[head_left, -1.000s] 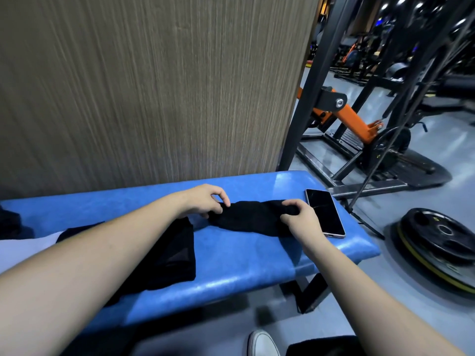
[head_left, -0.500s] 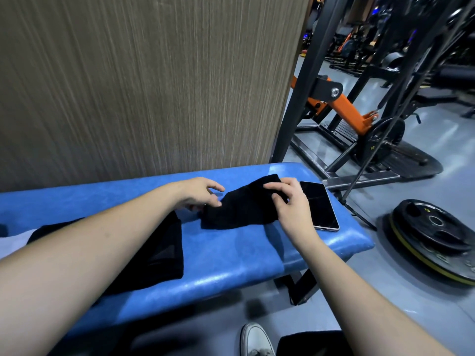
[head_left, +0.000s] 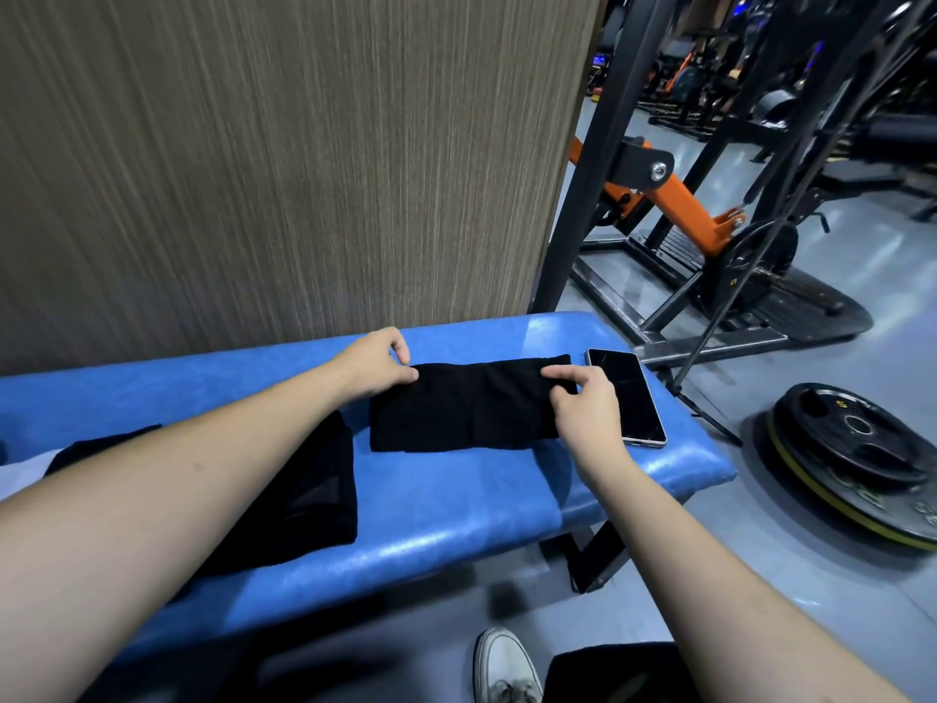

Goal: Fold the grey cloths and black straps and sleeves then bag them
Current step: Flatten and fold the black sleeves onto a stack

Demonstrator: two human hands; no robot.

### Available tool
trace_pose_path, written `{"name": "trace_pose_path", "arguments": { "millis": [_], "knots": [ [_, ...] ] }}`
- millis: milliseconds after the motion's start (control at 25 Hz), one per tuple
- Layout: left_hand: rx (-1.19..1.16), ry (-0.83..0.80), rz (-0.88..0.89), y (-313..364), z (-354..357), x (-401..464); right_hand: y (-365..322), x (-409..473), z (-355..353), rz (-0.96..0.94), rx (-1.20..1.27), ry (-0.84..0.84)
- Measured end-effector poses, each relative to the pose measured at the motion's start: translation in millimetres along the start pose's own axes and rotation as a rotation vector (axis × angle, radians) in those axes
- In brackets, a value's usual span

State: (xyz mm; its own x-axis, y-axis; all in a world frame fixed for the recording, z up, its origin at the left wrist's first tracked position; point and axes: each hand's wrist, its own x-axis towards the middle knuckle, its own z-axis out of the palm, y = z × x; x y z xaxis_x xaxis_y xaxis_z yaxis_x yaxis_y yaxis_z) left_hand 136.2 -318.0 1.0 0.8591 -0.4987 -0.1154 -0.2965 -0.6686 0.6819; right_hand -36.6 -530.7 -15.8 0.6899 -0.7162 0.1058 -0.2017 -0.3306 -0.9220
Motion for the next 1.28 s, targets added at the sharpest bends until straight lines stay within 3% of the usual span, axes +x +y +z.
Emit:
{"name": "trace_pose_path", "arguments": {
  "millis": [120, 240, 360, 480, 760, 1040, 1280],
  "knots": [
    [-0.084, -0.006, 0.037, -2.6, -7.7, -6.4, 4.0, 1.1, 2.0, 0.068, -0.043, -0.013],
    [-0.163, -0.171, 0.056, -1.3, -14.0, -14.3, 3.8, -0.7, 1.0, 0.091, -0.057, -0.016],
    [-0.078, -0.275, 0.053, -1.7, -13.2, -16.6, -0.8, -5.1, -1.6, 0.058, -0.097, -0.004],
    [-0.017, -0.259, 0.045, 1.0, -12.5, -15.9, -8.6, -10.7, 0.1, -0.057, -0.096, -0.02],
    [-0.18, -0.272, 0.022, 1.1, -14.8, -16.9, -36.6, -29.6, 40.8, -0.286, -0.064, -0.174],
    [-0.48, -0.293, -0.104, -6.2, -17.9, -21.3, -43.7, -40.7, 85.6, -0.276, -0.183, -0.388],
    [-0.493, -0.279, -0.082, -5.5, -20.1, -30.0, -48.4, -45.2, 96.4, -0.237, -0.148, -0.463]
  ]
}}
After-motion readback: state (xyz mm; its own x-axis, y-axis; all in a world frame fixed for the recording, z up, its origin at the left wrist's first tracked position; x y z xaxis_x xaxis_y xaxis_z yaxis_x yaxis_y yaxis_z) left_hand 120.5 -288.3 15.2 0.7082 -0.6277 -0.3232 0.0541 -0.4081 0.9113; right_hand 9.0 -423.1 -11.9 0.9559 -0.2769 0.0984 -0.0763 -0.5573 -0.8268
